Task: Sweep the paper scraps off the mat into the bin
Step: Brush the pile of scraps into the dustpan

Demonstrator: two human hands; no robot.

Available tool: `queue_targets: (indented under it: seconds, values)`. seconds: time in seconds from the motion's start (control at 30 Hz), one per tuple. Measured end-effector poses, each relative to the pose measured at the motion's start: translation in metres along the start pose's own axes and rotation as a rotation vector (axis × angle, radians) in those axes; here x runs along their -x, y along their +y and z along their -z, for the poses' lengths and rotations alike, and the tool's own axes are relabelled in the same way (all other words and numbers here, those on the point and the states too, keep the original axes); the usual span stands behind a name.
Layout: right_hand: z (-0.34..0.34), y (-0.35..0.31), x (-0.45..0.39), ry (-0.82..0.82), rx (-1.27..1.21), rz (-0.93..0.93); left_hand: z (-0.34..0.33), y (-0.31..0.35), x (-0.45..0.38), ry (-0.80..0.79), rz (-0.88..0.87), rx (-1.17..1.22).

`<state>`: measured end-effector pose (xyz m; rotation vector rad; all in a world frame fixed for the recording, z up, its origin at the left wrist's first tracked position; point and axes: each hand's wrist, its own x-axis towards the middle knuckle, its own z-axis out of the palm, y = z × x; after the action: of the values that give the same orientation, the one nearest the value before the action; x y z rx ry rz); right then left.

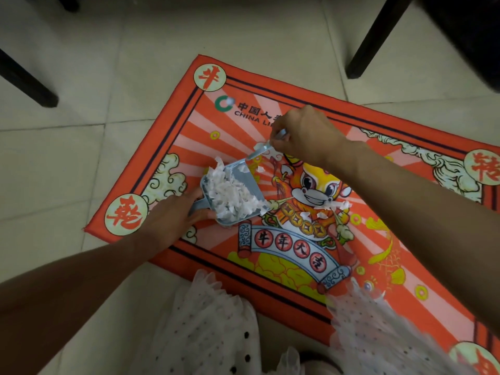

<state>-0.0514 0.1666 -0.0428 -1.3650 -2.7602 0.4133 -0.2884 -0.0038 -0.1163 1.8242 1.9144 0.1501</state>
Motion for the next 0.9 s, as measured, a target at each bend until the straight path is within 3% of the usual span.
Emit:
queue_targets:
  seconds: [0.33,0.6,0.9]
  values:
    - [0.029,0.012,0.016,-0.157,0.066,0.057,-0.002,0.006,-0.010,-0.047,-0.030,0.040]
    - [0.046,0.044,0.026,0.084,-0.044,-0.128,-0.009,0.017,-0.030,-0.044,-0.094,0.052]
    - [0.039,0.075,0.024,0.220,-0.052,-0.320,-0.016,0.037,-0.058,0.001,-0.162,0.032]
